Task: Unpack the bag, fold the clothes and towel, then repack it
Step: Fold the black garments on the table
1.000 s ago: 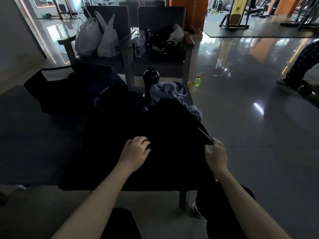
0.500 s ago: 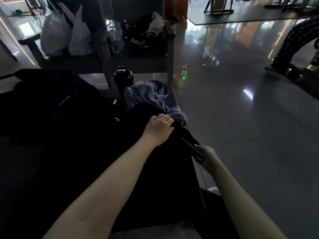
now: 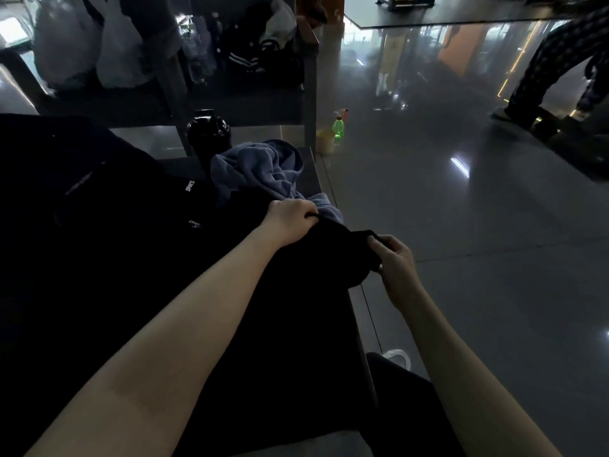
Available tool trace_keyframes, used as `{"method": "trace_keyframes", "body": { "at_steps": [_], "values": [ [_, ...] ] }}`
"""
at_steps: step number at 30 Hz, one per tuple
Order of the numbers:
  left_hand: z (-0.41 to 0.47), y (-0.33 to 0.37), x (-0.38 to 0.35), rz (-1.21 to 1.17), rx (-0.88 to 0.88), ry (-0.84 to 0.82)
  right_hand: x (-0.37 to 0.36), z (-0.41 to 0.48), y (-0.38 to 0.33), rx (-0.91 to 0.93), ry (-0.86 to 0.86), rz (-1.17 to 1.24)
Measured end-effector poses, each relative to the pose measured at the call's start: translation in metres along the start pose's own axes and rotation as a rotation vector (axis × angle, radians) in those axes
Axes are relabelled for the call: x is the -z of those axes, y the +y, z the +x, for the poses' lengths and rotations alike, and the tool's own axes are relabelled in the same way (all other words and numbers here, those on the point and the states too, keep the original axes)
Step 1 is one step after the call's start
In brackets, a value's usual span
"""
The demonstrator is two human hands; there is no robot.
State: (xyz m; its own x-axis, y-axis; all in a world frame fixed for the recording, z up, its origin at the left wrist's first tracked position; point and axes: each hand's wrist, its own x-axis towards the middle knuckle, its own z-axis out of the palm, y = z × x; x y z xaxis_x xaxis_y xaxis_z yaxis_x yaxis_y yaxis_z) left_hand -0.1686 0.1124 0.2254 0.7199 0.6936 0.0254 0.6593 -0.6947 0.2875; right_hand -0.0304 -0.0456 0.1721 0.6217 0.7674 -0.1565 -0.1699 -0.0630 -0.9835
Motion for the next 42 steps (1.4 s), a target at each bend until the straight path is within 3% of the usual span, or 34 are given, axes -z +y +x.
{"method": "trace_keyframes", "body": {
  "at_steps": [4, 8, 12, 14, 17, 20, 24, 29, 34, 38, 42],
  "values": [
    [-0.007, -0.016, 0.015, -0.237, 0.034, -0.01, -0.015, -0.007, -0.019, -0.003, -0.011, 0.062],
    [-0.022, -0.022, 0.033, -0.294, 0.052, 0.003, -0.032, -0.03, -0.039, 0.01, -0.124, 0.063],
    [-0.044, -0.033, 0.034, -0.114, 0.089, 0.059, -0.046, -0.059, -0.039, -0.108, -0.319, -0.071],
    [-0.055, -0.038, 0.026, -0.013, 0.223, 0.038, -0.05, -0.066, -0.028, -0.153, -0.395, -0.203],
    [-0.069, -0.042, 0.014, -0.1, 0.441, -0.029, -0.047, -0.074, -0.006, -0.092, -0.442, -0.573],
    [-0.072, -0.04, 0.007, -0.312, 0.6, -0.075, -0.047, -0.083, 0.003, 0.007, -0.419, -0.812],
    [-0.062, -0.034, 0.001, -0.7, 0.717, 0.003, -0.049, -0.086, 0.004, 0.136, -0.42, -1.122],
    [-0.05, -0.029, 0.004, -0.898, 0.687, -0.023, -0.054, -0.086, 0.01, 0.191, -0.382, -1.246],
    [-0.031, -0.027, 0.029, -1.277, 0.565, 0.112, -0.054, -0.087, 0.013, 0.216, -0.24, -1.256],
    [-0.019, -0.026, 0.04, -1.151, 0.483, 0.037, -0.054, -0.087, 0.013, 0.176, -0.193, -1.22],
    [-0.013, -0.025, 0.035, -1.108, 0.479, 0.079, -0.056, -0.089, 0.016, 0.167, -0.166, -1.259]
  ]
}}
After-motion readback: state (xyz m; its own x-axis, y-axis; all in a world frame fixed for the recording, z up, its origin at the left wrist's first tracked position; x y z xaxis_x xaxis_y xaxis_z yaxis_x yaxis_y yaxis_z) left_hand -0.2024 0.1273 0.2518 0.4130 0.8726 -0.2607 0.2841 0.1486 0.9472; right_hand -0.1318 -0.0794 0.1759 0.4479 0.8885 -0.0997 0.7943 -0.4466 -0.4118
